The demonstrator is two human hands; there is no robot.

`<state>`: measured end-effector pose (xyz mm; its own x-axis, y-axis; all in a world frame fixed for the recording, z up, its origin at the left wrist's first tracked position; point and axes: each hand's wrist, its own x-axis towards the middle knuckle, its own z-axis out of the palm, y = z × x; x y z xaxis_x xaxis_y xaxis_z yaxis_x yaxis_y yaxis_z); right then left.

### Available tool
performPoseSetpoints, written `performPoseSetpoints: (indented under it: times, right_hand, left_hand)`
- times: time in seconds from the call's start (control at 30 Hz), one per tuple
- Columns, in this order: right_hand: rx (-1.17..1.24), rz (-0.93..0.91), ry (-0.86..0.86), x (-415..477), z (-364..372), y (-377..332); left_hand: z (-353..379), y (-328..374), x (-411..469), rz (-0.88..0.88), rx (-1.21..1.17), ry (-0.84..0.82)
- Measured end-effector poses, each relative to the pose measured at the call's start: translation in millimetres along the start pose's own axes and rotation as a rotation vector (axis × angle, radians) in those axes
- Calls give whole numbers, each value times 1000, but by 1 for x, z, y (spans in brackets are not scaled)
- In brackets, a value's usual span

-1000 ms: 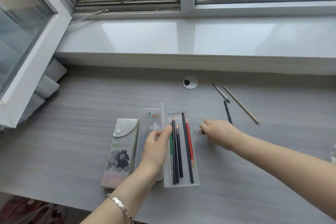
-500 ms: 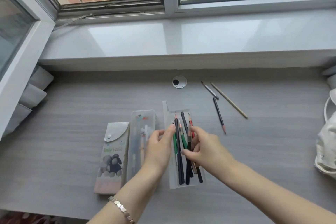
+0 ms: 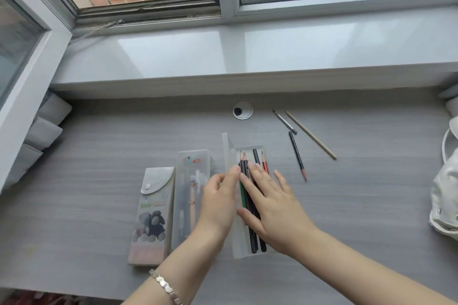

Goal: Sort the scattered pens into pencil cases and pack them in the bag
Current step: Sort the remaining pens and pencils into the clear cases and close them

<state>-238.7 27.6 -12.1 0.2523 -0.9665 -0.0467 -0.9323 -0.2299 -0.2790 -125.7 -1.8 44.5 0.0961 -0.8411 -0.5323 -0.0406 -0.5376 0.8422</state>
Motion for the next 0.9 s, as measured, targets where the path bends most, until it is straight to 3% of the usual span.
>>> performPoseSetpoints:
  times: [0.13, 0.23, 0.33, 0.4, 0.5, 0.67, 0.9]
  right_hand:
    - [133, -41, 100, 8, -4, 12]
    - [332, 186, 243, 31, -18, 39]
    - [307, 470, 91, 55, -20, 79]
    - [216, 557, -50, 64, -12, 95]
    - [149, 560, -165, 72, -3, 101]
    - [301, 489, -285, 84, -5, 100]
    - [610, 396, -142, 91, -48, 109]
  left_hand:
    - [5, -2, 7, 14, 40, 17]
    - [8, 3, 15, 43, 134, 30]
    - [10, 7, 22, 49, 199, 32]
    - [13, 7, 27, 42, 212, 30]
    - [16, 7, 34, 24, 230, 27]
    - [16, 6, 44, 22, 233, 33]
    - [9, 5, 58, 6, 215, 80]
